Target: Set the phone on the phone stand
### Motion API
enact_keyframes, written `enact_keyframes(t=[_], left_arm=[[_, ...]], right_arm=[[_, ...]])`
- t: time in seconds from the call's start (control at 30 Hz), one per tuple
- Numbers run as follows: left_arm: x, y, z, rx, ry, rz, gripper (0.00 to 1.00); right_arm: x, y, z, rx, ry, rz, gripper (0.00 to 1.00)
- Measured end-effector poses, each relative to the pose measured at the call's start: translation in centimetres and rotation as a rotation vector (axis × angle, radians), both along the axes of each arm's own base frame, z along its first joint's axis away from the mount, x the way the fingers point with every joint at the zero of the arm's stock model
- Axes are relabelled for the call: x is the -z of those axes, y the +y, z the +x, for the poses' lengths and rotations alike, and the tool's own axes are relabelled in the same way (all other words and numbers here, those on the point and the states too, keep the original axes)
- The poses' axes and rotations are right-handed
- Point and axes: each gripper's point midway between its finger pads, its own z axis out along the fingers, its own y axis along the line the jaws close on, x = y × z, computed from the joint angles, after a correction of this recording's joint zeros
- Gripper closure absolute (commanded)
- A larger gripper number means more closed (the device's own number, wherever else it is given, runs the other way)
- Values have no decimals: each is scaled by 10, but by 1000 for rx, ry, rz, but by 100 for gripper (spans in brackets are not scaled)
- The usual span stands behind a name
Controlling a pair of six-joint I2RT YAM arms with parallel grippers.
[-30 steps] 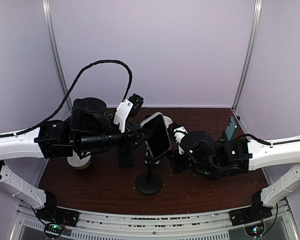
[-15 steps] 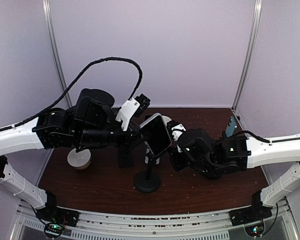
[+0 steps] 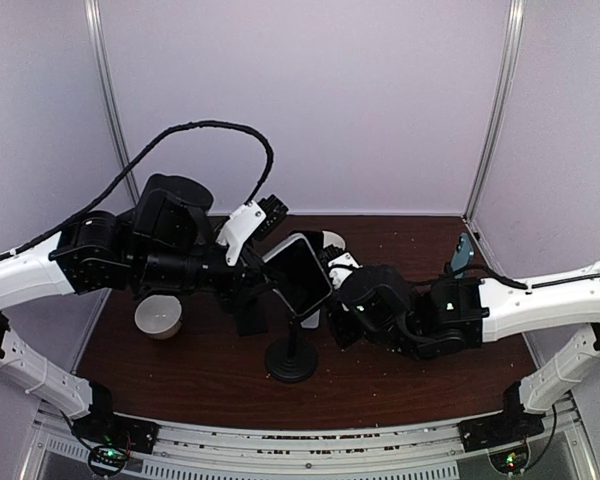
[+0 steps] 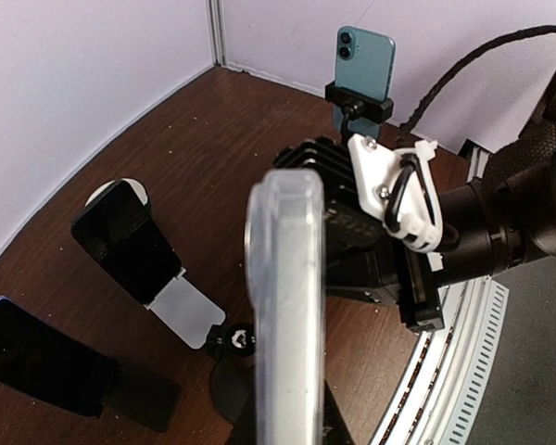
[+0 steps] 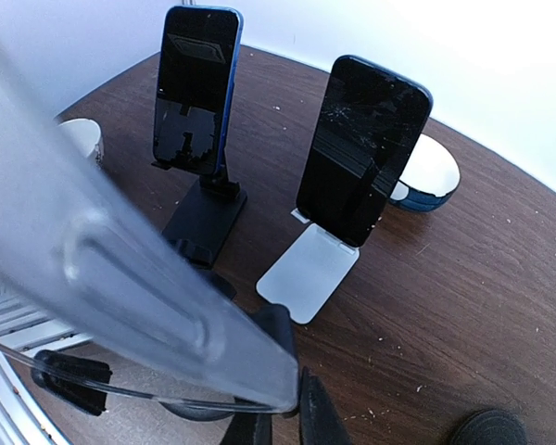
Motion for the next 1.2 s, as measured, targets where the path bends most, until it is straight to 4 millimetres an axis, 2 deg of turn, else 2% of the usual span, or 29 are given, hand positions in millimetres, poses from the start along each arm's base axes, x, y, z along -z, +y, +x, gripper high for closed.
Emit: enact_keyframes(t=[0.2,0.37,0.43,0.5,0.6,0.7,0.73,0.8,0.9,1.03,1.13,1.2], left_arm=[[3,6,-4,26,-35,-26,100],[29,2,6,27,-37,50,100],[43,-2,8,31,-27,90,100],[51,-3,8,38,-20,116,100],[51,-1,7,48,-23,126,100],[50,-2,4,72,-25,124,100],[50,-3,3,85,-24,123,100],[50,-5,-1,114,-23,120,100],[48,-10,-7,161,-29,108,100],[42,-14,-13,216,-45,88,100],[32,-12,-21,258,-52,59,100],[23,-10,-27,290,-58,30,100]], right_arm=[[-2,4,-6,-52,-3,-11,66],[-2,4,-7,-64,-10,-28,60],[-3,4,-7,-70,-13,-29,55],[-6,3,-9,-74,-12,-24,46],[-16,-5,-13,-90,-12,0,32],[-29,-22,-22,-128,-7,33,3],[-34,-27,-25,-150,-5,45,0],[-47,-34,-33,-206,-9,65,0],[-61,-34,-44,-308,-15,80,0],[-70,-22,-57,-480,-12,68,10],[-86,-12,-61,-584,-41,69,16],[-93,-8,-62,-627,-65,65,25]])
